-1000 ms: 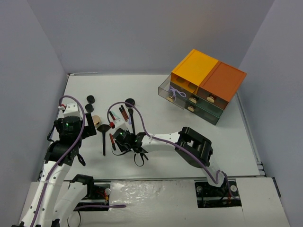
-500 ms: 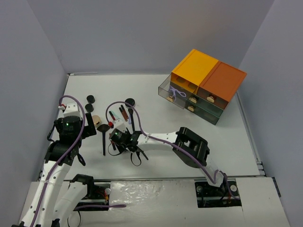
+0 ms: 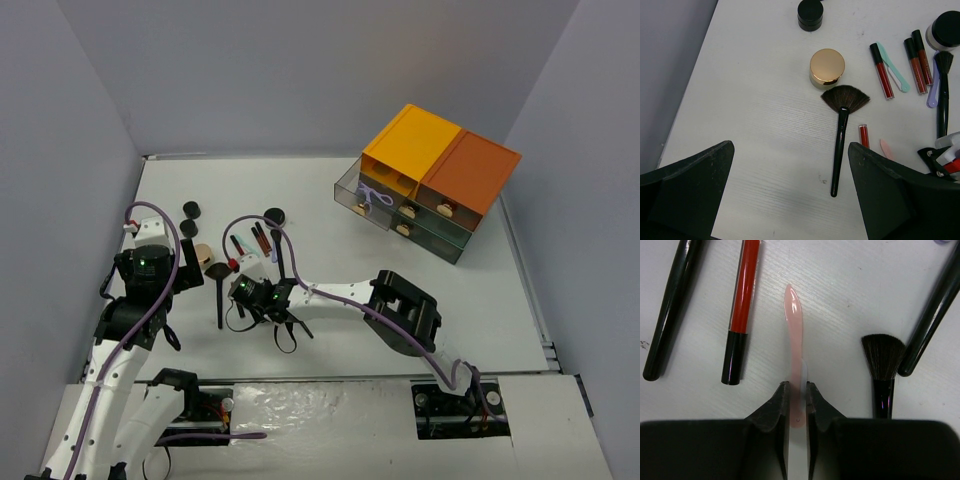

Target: Organize the makeup

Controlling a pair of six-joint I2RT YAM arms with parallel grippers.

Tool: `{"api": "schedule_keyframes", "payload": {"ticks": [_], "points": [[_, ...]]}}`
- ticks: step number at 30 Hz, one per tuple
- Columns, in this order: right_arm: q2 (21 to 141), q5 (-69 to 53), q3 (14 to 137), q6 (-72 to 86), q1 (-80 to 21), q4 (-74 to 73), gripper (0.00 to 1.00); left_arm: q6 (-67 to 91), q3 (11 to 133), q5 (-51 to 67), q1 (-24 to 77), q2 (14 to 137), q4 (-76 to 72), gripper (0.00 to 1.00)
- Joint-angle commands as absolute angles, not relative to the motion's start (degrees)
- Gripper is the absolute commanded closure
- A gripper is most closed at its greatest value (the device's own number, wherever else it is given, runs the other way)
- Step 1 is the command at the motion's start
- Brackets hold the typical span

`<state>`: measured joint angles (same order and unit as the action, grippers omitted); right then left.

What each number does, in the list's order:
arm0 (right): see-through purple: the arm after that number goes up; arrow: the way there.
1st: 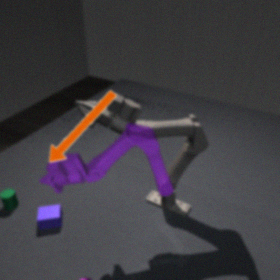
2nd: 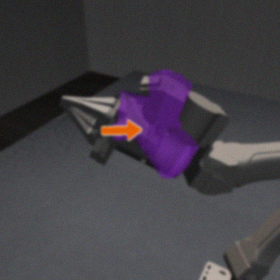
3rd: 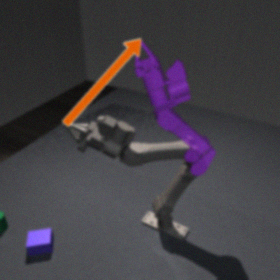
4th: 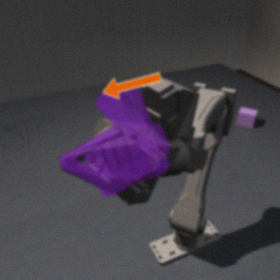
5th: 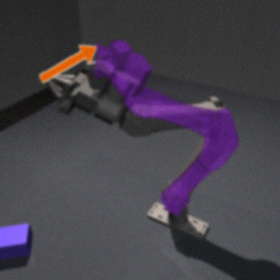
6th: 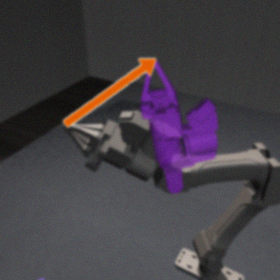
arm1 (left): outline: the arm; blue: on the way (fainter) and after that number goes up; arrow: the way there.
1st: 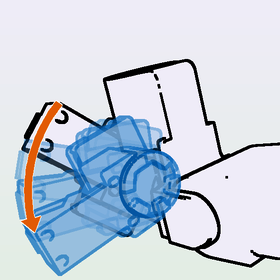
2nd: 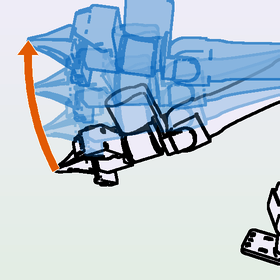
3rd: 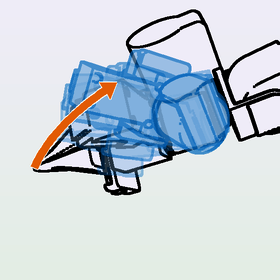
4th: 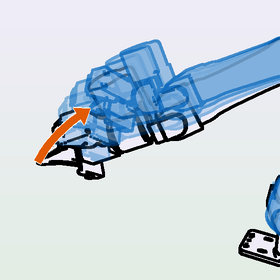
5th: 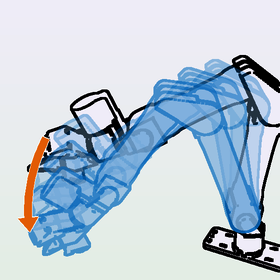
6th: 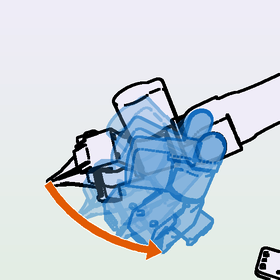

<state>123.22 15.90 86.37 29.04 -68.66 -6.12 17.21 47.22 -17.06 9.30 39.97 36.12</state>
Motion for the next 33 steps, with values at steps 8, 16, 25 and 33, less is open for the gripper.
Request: {"api": "schedule_keyframes", "payload": {"ticks": [8,16,25,33], "points": [[107.56,14.03,93.23,12.16,-67.72,-11.64,1.00,17.93,48.52,-18.07,8.96,40.08,34.09,0.03],[93.21,10.02,100.54,0.25,-56.42,-19.04,1.00,17.52,48.25,-15.53,8.96,40.57,33.27,0.03],[85.79,-2.69,98.66,-8.97,-27.59,-22.97,1.00,17.05,48.13,-12.30,8.96,42.52,32.49,0.03],[92.07,-12.82,98.47,-9.54,-16.96,-22.85,1.00,16.61,48.15,-9.77,8.96,44.73,32.08,0.03]]}}
